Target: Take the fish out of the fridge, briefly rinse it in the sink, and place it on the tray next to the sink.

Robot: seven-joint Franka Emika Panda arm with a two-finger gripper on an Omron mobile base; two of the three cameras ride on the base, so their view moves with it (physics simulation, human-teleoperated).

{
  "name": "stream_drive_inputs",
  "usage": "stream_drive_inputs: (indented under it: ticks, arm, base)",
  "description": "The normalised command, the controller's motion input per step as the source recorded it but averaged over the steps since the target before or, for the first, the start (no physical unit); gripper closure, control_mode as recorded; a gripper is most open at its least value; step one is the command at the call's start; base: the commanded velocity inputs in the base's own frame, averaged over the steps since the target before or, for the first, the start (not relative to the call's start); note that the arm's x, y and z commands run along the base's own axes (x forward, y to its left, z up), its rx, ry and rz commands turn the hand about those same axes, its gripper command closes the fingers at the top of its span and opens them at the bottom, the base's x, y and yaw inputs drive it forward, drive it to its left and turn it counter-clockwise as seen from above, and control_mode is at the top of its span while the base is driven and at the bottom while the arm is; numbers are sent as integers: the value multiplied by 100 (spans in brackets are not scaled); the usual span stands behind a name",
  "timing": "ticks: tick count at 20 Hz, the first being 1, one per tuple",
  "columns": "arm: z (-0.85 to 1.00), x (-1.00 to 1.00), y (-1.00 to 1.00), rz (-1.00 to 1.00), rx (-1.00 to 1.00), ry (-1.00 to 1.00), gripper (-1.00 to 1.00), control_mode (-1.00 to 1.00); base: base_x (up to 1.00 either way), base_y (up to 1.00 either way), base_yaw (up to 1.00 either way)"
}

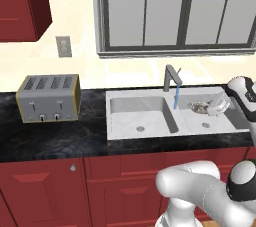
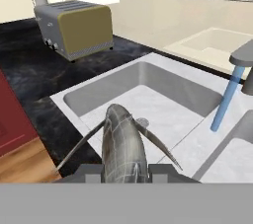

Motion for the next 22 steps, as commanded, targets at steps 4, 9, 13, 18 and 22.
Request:
stream_drive_inputs:
  ticks: [4, 9, 13, 18, 22]
  arm:
    - [-2, 40, -27, 0, 3, 0, 100, -100]
    - [0, 36, -21, 0, 2, 0, 100, -100]
    - [-6, 26, -2, 0, 0, 0, 100, -100]
    - [-8, 14, 0, 0, 0, 0, 100, -100]
    - [-11, 23, 0, 0, 0, 0, 100, -100]
  base:
    - [0, 0, 0]
    - [0, 0, 0]
    - [0, 0, 0]
    - [0, 0, 0]
    - [0, 0, 0]
